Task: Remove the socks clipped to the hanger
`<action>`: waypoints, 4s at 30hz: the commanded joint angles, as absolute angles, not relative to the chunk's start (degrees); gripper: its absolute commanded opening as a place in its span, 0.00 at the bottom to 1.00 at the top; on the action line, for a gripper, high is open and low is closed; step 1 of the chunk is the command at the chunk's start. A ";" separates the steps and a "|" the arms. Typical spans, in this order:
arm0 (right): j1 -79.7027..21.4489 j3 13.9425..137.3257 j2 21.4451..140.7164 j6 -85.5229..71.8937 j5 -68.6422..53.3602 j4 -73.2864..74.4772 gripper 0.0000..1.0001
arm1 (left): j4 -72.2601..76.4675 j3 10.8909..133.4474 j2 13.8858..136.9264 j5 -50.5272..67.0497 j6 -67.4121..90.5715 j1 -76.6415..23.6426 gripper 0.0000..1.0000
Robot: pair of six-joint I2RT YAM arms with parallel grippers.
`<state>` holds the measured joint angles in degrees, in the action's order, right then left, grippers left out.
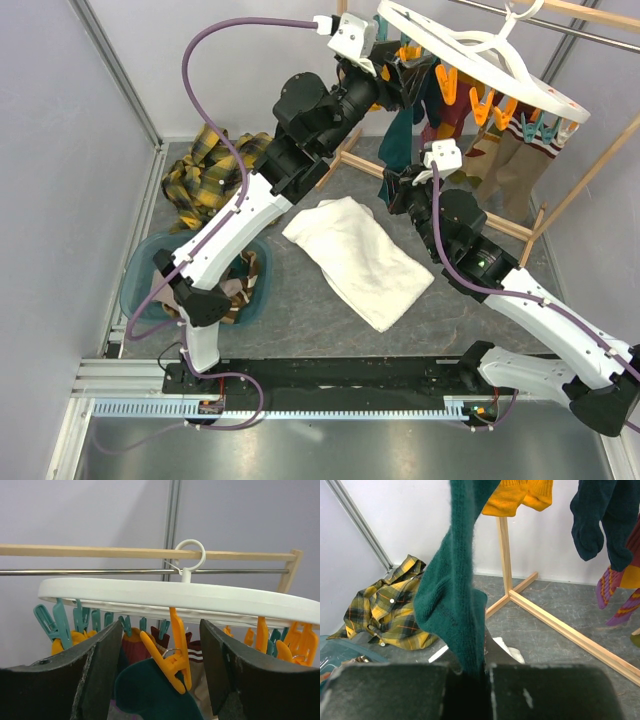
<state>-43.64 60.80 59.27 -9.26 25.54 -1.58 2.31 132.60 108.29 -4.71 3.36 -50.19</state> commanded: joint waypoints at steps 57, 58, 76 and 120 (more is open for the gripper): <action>-60.55 87.15 100.17 -21.26 1.86 -7.29 0.12 | -19.16 53.43 14.16 -16.79 1.84 -50.71 0.89; -60.82 88.93 102.20 -22.84 0.19 -8.34 0.12 | -19.42 54.39 13.63 -16.35 1.93 -50.71 0.89; -65.74 113.65 143.27 -32.96 -13.27 -3.34 0.38 | -20.92 56.25 11.51 -18.98 -2.11 -50.71 0.90; -66.09 81.04 74.28 -27.16 41.65 23.11 0.98 | -16.00 51.34 18.72 -17.32 1.04 -50.71 0.92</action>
<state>-65.91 84.25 79.11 -27.18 33.45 21.65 -19.73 53.17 15.97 -19.53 -1.48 -50.61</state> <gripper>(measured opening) 0.979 0.917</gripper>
